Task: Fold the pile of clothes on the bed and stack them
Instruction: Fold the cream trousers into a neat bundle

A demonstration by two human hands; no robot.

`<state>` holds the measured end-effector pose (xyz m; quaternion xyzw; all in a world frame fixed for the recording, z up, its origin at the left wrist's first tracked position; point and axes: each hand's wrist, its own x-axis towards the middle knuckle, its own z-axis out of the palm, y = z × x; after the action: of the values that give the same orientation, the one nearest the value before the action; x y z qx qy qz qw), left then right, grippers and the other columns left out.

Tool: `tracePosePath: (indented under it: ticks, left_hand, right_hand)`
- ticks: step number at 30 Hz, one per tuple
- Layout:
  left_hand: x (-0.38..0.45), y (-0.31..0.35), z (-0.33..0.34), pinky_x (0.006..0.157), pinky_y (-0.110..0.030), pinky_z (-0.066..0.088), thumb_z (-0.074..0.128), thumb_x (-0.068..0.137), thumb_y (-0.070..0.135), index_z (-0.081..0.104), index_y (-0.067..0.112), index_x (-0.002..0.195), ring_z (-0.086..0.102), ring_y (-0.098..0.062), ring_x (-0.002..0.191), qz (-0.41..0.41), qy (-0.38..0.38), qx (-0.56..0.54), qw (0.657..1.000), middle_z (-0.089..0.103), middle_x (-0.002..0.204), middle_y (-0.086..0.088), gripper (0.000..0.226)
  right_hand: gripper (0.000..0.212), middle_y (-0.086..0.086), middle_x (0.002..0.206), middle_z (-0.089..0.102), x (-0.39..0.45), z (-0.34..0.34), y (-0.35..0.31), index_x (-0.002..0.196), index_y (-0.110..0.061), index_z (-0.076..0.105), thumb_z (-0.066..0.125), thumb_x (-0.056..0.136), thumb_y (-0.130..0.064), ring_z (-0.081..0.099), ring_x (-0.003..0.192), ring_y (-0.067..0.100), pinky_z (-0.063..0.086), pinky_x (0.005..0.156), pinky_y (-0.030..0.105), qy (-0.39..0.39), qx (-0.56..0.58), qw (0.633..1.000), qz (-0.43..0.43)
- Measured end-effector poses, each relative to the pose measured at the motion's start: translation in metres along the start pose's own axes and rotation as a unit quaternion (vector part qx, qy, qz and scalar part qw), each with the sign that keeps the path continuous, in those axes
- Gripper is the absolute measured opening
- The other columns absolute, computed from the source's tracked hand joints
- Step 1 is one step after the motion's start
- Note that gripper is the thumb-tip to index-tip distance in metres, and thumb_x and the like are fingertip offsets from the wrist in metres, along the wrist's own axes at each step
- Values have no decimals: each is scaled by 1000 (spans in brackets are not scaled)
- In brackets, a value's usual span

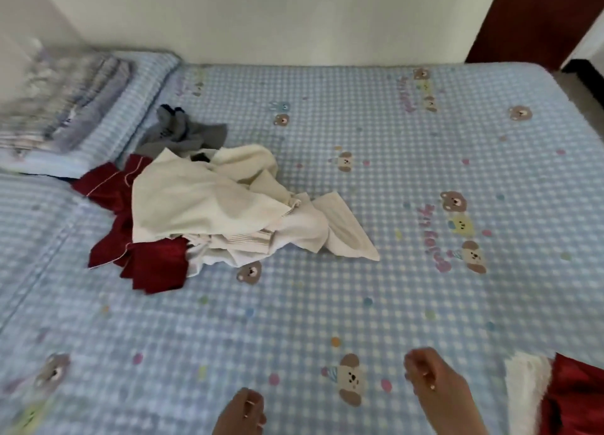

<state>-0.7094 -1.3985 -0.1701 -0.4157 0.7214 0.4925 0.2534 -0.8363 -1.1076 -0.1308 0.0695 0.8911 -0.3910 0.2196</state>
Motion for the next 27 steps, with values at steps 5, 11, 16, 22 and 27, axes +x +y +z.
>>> tracePosePath:
  ticks: [5,11,16,22,27]
  left_hand:
    - [23,-15,-105,42,-16,43,52,91,0,60,4,83,56,-17,45,12,97,-86,992,62,63,-16,12]
    - [70,-30,-208,45,-16,41,52,92,6,58,6,81,56,-22,54,16,116,-142,983,63,67,-13,13]
    - [121,-27,-283,48,-21,43,52,93,8,58,8,87,61,-17,56,67,130,-175,974,67,72,-11,8]
    - [170,-8,-343,53,-17,45,51,94,11,56,14,86,63,-7,54,122,101,-194,968,70,73,-6,10]
    - [179,1,-354,57,-17,48,50,94,10,56,16,86,64,-15,68,126,117,-219,961,69,81,-8,11]
  right_hand:
    - [9,-4,70,65,55,108,-137,83,-22,57,57,92,-23,61,65,8,48,65,27,-69,-32,992,-106]
    - [13,2,89,59,111,230,-260,97,-12,55,52,94,-24,56,81,21,41,68,32,-66,-138,964,-215]
    - [41,6,123,50,157,324,-321,122,-11,48,61,87,-30,47,113,25,43,89,34,0,-316,893,-320]
    - [24,7,105,64,192,362,-355,105,-12,62,63,82,-10,60,100,29,45,84,37,86,-428,831,-345]
    - [17,1,78,61,144,322,-343,94,-14,58,57,83,-1,57,65,21,40,56,27,90,-214,916,-327]
